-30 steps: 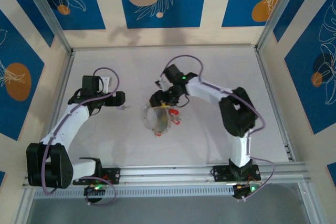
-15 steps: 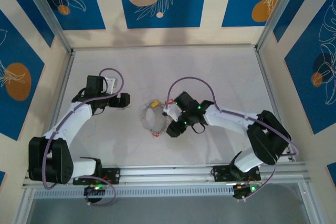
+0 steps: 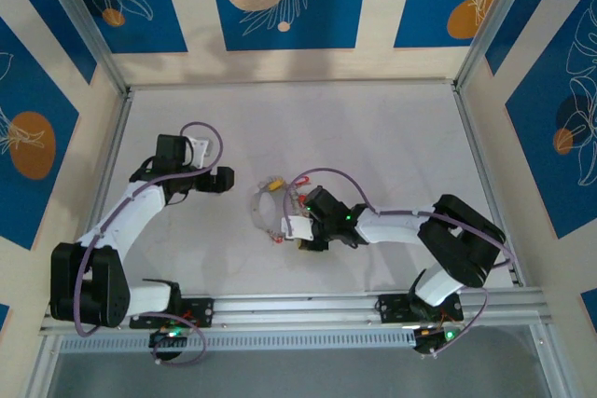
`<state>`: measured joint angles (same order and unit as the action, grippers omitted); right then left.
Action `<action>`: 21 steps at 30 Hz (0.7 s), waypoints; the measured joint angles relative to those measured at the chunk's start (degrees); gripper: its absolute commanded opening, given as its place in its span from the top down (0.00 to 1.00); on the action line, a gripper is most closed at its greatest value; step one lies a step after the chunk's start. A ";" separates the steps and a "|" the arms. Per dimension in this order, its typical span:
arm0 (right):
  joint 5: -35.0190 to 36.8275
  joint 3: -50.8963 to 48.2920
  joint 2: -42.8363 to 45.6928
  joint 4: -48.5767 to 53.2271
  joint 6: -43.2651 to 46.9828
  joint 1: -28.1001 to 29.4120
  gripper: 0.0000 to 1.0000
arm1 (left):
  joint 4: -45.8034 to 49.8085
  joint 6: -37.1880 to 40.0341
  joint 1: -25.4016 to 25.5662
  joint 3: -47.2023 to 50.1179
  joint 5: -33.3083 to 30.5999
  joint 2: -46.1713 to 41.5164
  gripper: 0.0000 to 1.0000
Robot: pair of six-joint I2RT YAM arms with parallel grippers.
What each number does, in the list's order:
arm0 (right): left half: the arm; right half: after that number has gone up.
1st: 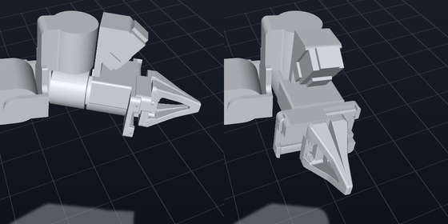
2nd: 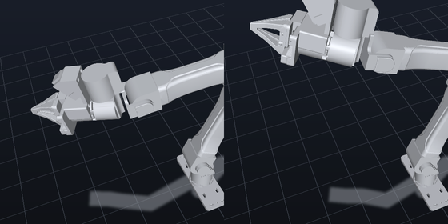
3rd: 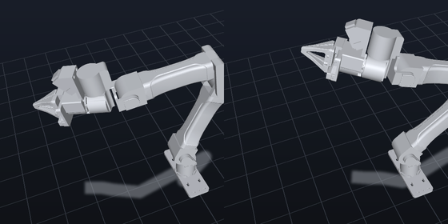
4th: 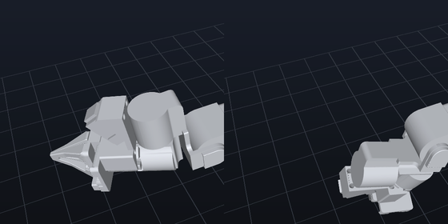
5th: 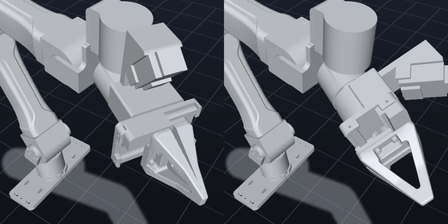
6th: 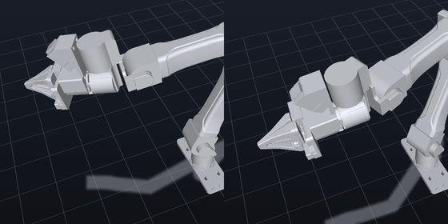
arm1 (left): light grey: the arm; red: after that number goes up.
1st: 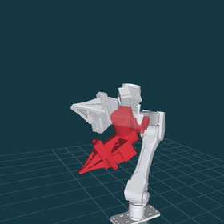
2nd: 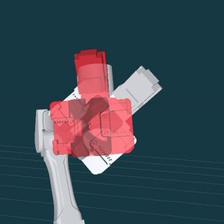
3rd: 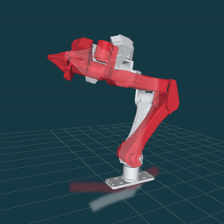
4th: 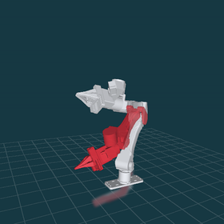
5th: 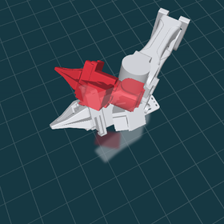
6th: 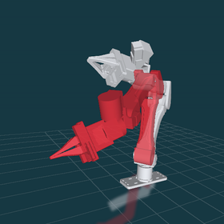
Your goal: Put the keys on the keyring
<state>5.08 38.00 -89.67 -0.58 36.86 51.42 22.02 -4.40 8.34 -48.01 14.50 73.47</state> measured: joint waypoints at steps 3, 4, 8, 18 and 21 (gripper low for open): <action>2.49 -0.37 -1.16 -3.82 1.27 0.00 0.65 | 0.00 0.46 0.57 0.00 0.07 0.00 0.00; 2.93 -0.46 -1.36 -4.68 1.64 0.00 0.65 | 0.02 0.52 0.81 0.00 0.07 0.00 0.00; 4.70 -0.52 -1.88 -6.69 2.25 -0.04 0.64 | 0.04 0.55 1.44 0.00 0.07 0.00 0.00; 7.02 -0.55 -3.04 -9.44 2.38 -0.15 0.77 | 0.09 1.81 2.12 0.00 0.07 0.00 0.00; 7.63 -0.55 -3.23 -9.81 2.38 -0.22 0.79 | 0.09 1.88 2.36 0.00 0.07 0.00 0.00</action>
<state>12.71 37.45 -92.90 -10.39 39.24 51.20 22.11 -2.52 10.70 -48.01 14.57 73.47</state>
